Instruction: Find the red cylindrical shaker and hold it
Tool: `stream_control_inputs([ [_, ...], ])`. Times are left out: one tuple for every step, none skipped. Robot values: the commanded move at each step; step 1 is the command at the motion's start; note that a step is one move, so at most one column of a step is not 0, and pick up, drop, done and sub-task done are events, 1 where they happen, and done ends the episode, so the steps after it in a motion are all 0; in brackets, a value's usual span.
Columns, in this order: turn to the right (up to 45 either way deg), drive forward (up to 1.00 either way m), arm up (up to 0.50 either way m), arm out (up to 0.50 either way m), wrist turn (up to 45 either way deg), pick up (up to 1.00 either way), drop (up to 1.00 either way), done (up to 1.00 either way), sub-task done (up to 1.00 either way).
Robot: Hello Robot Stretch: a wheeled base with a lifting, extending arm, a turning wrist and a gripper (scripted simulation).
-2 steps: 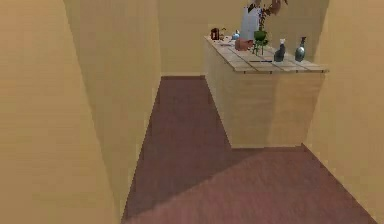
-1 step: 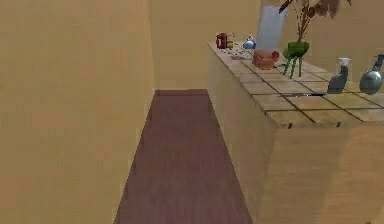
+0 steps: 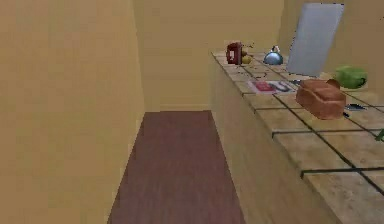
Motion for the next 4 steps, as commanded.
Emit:
stream_control_inputs([
  [0.0, 0.9, 0.0, 0.0, 0.0, 0.0, 0.0, 0.0, 0.0],
  [-21.0, 0.0, 0.0, 0.0, 0.0, 0.0, 0.0, 0.0, 0.0],
  [45.0, 0.0, 0.0, 0.0, 0.0, 0.0, 0.0, 0.0, 0.0],
  [45.0, 0.0, 0.0, 0.0, 0.0, 0.0, 0.0, 0.0, 0.0],
])
